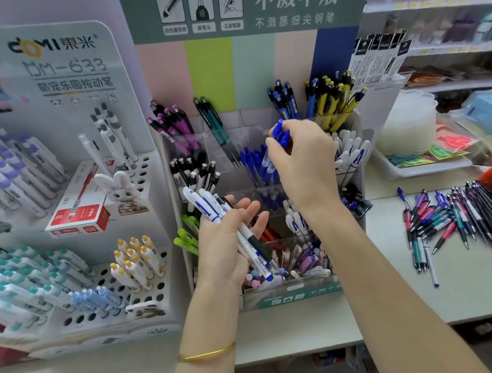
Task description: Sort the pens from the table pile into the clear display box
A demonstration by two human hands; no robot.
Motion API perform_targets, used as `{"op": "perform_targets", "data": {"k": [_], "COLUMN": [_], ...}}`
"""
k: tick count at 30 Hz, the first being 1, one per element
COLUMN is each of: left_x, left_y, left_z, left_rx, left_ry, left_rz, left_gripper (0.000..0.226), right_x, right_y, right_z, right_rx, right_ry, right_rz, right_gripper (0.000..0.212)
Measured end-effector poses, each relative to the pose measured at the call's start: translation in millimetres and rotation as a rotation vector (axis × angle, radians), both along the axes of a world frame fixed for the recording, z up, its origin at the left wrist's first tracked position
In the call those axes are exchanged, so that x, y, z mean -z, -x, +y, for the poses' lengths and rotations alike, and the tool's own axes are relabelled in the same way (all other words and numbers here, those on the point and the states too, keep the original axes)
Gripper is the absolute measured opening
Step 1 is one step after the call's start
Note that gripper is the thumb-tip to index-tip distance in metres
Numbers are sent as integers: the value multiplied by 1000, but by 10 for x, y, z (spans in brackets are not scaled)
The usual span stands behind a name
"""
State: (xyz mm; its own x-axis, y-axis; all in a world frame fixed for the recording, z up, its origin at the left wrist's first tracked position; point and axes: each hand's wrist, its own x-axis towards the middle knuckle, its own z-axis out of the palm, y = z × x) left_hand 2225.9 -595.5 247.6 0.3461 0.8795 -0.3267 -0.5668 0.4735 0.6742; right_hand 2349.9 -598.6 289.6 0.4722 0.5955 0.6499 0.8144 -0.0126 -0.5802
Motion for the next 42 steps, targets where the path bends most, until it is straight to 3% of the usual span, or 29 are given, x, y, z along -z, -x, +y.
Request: {"op": "perform_targets", "data": {"k": [7, 14, 17, 20, 24, 27, 28, 30, 33, 39, 42], "left_x": [-10, -24, 8, 51, 100, 139, 141, 146, 130, 191, 206], "left_y": [-5, 56, 98, 155, 231, 275, 291, 336, 397, 494, 539], "left_z": [19, 20, 43, 54, 60, 48, 34, -1, -57, -69, -83], "left_rx": [117, 217, 256, 285, 331, 363, 388, 442, 466, 488, 535], "left_ry": [16, -67, -110, -138, -131, -137, -159, -225, -265, -302, -311], "left_rz": [-44, -47, -78, -112, -192, -239, -255, -260, -148, 6, -53], "left_gripper": [21, 19, 17, 20, 29, 38, 39, 39, 34, 19, 23], "right_x": [-6, 285, 425, 399, 177, 54, 27, -2, -18, 1, -2], "right_y": [10, 107, 146, 124, 171, 243, 265, 298, 323, 338, 348], "right_z": [156, 198, 172, 107, -140, -238, -234, -205, -191, -201, -221], "right_rx": [-63, 99, 105, 13, -146, -325, -355, -397, -484, -508, -615], "right_ry": [358, 374, 329, 253, 82, 183, 276, 460, 550, 564, 700], "right_rz": [-93, -457, -493, -382, -57, 273, 301, 265, 330, 473, 546], "right_gripper": [11, 32, 48, 58, 33, 18, 16, 35, 55, 45, 35]}}
